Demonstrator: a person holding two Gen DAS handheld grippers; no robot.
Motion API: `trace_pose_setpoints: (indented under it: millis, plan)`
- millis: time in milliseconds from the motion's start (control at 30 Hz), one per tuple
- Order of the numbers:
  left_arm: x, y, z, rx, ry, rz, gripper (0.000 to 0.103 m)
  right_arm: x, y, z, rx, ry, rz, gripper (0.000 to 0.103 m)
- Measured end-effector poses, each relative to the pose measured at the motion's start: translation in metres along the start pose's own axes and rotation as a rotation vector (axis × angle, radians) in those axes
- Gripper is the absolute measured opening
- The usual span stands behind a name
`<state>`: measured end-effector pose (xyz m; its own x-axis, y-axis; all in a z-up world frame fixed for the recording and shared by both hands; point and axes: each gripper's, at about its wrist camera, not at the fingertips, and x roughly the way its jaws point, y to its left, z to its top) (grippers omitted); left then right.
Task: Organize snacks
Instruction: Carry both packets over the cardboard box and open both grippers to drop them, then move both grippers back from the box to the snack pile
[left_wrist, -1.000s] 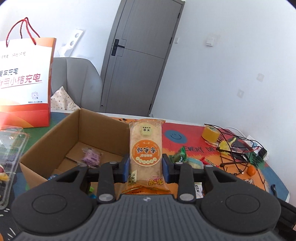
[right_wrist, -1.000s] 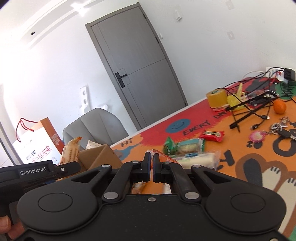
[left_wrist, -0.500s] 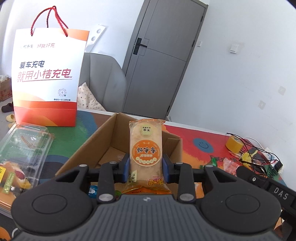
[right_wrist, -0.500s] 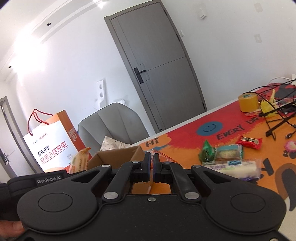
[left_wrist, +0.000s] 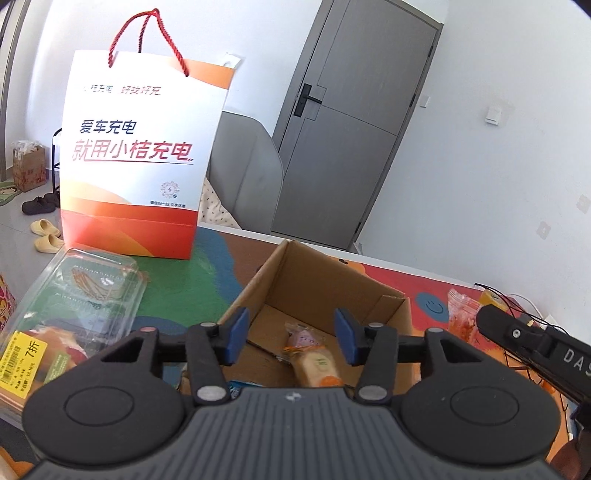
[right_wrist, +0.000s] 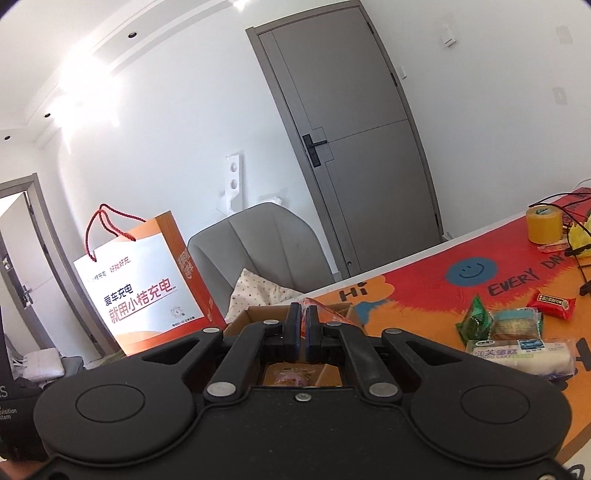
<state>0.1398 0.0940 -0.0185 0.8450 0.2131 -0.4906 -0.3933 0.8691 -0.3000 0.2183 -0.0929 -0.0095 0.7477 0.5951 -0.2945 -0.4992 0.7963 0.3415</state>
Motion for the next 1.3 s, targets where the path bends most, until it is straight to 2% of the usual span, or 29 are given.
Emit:
trace_pose_setpoints:
  millis: [267,367,433,567,633,733,1100,1300]
  plan:
    - [-0.004,0.01,-0.003,-0.003,0.018,0.005,0.058,0.011,0.024,-0.003,-0.003,0.013,0.04,0.004]
    - [-0.005,0.015,-0.003,-0.017,0.023,0.017,0.06,0.015,0.027,-0.005,0.017,0.036,0.052,0.01]
    - [-0.006,0.016,-0.004,-0.021,0.025,0.023,0.067,0.014,0.024,-0.008,0.026,0.04,0.035,0.027]
    - [-0.008,0.01,-0.008,-0.004,0.014,0.029,0.075,0.007,0.013,-0.01,0.051,0.043,-0.008,0.039]
    - [-0.007,0.005,-0.009,0.003,0.019,0.018,0.078,0.002,0.007,-0.011,0.066,0.037,-0.034,0.054]
    - [-0.007,-0.003,-0.013,0.015,0.021,0.011,0.084,-0.006,-0.002,-0.014,0.068,0.026,-0.086,0.067]
    - [-0.009,-0.037,-0.025,0.07,0.029,-0.006,0.091,-0.029,-0.037,-0.02,0.108,0.02,-0.186,0.094]
    - [-0.01,-0.057,-0.033,0.102,0.036,-0.037,0.092,-0.045,-0.056,-0.023,0.123,0.018,-0.22,0.1]
